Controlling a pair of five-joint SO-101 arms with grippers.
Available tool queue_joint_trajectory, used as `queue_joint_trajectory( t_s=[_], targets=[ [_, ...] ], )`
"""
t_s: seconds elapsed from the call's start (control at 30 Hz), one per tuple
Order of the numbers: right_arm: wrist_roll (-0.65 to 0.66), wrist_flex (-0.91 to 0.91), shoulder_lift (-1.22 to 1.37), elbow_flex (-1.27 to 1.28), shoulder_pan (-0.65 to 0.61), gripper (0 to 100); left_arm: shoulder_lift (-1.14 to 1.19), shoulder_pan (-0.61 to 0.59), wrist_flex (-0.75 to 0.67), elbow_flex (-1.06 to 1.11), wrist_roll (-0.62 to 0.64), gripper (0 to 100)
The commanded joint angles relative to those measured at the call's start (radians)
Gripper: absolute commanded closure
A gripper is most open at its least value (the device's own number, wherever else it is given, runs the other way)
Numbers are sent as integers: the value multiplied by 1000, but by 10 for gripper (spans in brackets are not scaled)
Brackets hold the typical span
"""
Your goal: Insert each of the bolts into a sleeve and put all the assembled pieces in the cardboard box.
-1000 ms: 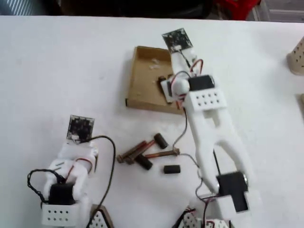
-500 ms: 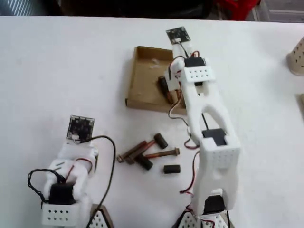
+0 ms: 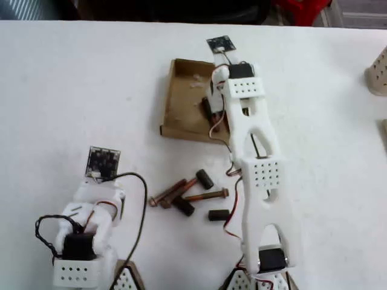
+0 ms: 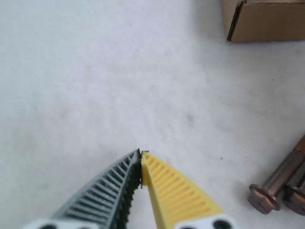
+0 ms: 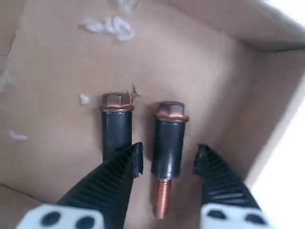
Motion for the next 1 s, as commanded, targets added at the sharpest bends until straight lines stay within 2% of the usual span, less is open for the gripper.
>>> queue_joint_trajectory(
  t_s=[0.0, 0.17, 0.3, 0.43, 0.5, 0.6, 0.97],
  targets=[
    [14, 97, -1, -187, 10, 873, -8, -5, 6, 2, -14, 976],
    [14, 277, -1, -393, 2, 875, -8, -5, 6, 2, -14, 976],
    [14, 277, -4, -417, 13, 882, -8, -5, 6, 2, -14, 976],
    [14, 277, -41, -414, 15, 977, -8, -5, 6, 2, -14, 976],
    [14, 278, -84, -391, 13, 978, -8, -5, 6, 2, -14, 976],
    [14, 278, -202, -241, 2, 943, -8, -5, 6, 2, -14, 976],
    [14, 272, -797, 522, -84, 940, -8, -5, 6, 2, -14, 976]
  ],
)
